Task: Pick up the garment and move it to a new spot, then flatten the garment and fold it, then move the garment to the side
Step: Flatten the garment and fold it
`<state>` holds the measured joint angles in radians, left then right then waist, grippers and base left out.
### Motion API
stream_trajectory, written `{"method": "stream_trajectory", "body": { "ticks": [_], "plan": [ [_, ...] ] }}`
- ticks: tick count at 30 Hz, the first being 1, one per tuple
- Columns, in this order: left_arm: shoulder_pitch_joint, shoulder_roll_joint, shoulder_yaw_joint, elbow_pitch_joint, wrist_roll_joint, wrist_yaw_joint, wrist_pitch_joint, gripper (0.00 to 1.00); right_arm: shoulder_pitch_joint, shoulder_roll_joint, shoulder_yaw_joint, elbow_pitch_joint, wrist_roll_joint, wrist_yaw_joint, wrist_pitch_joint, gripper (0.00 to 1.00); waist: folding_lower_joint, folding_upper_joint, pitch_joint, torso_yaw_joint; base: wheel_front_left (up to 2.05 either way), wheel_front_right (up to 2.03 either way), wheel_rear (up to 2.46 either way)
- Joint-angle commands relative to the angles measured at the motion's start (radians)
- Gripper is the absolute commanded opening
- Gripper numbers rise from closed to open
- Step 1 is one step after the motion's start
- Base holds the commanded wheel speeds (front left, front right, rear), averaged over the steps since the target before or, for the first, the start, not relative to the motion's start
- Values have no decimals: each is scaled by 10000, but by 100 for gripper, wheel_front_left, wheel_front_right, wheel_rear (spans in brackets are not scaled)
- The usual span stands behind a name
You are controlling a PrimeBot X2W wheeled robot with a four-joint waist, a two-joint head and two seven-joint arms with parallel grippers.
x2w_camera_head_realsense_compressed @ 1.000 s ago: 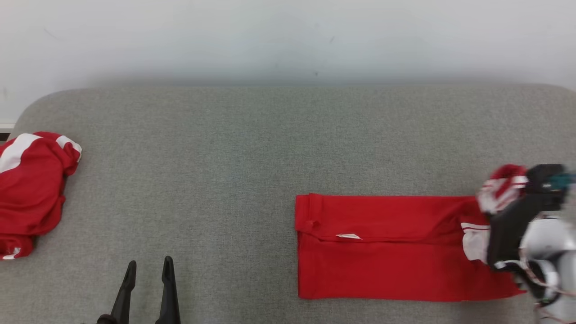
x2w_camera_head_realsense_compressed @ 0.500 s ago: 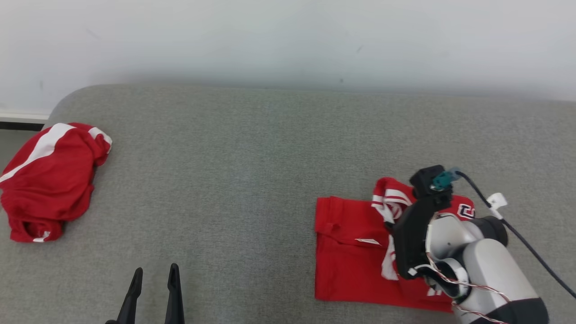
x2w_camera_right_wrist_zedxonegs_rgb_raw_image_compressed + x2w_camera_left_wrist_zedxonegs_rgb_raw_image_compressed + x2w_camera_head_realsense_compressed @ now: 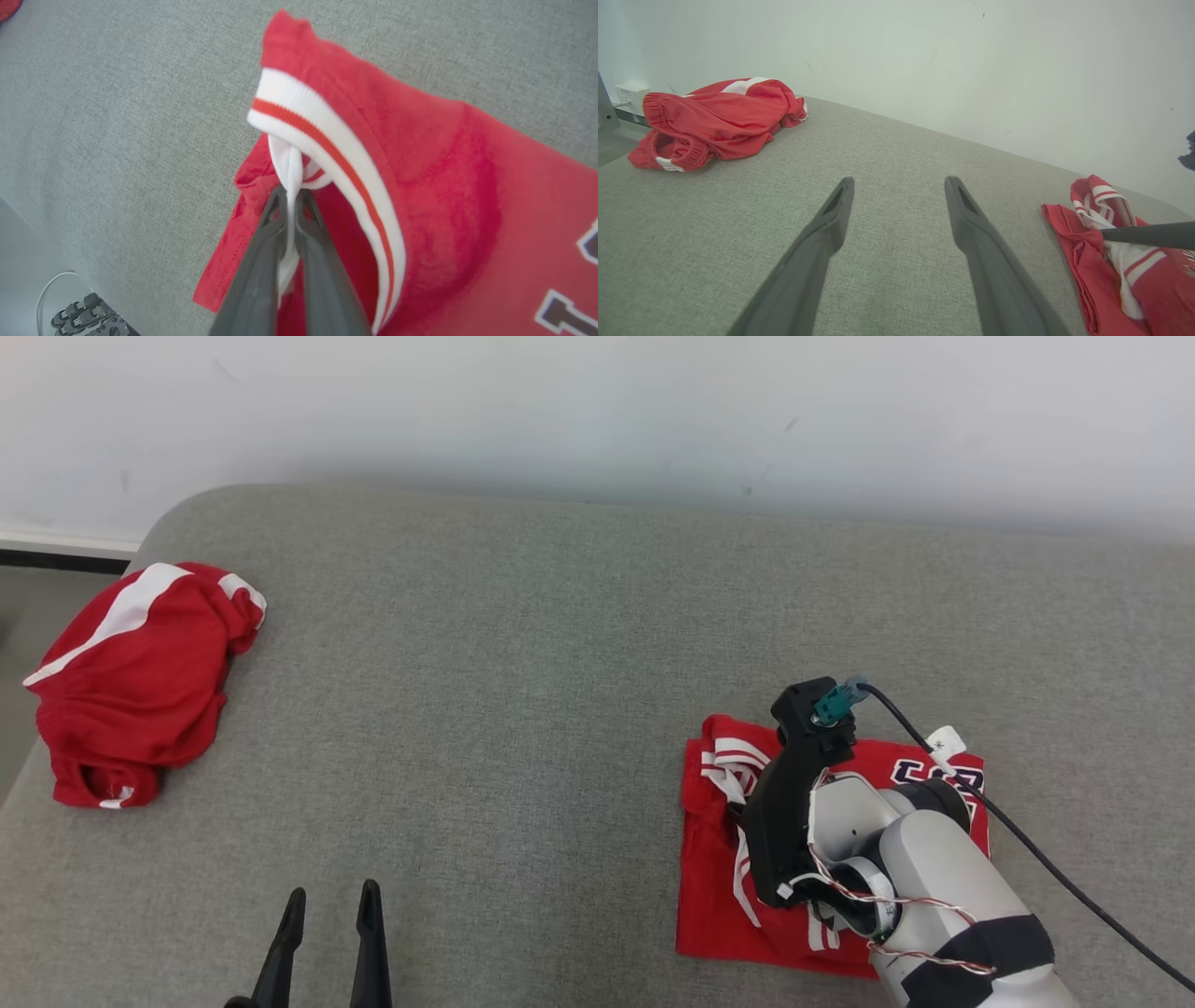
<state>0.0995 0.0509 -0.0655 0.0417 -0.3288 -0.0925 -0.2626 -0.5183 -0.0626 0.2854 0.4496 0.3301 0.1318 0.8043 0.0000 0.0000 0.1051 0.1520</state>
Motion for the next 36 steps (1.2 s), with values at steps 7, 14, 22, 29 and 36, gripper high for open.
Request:
{"method": "stream_trajectory", "body": {
  "ticks": [7, 14, 22, 29, 36],
  "plan": [
    [-212, -8, -129, 55, 28, 25, -27, 100, -505, 112, 265, 923, 239, -21, -776, 100, 0, 0, 151, 211, 0, 0, 0],
    [-153, -9, 75, -15, 74, 71, -27, 100, -694, 120, -80, 394, 1464, -23, -2416, 100, 0, 0, 54, 50, 0, 0, 0],
    [71, -9, 391, -130, 129, 74, -27, 100, 207, -401, -1236, -664, 1706, -21, -4200, 100, 0, 0, -360, -308, 0, 0, 0],
    [352, -9, 600, -206, 151, 112, -27, 100, 2387, -880, -2730, -1785, 707, -21, -6492, 100, 0, 0, -797, -744, 0, 0, 0],
    [698, -8, 753, -190, 132, 138, -27, 100, 4470, -684, -3427, -2381, -132, -21, -8247, 100, 0, 0, -1122, -1225, 0, 0, 0]
  ]
}}
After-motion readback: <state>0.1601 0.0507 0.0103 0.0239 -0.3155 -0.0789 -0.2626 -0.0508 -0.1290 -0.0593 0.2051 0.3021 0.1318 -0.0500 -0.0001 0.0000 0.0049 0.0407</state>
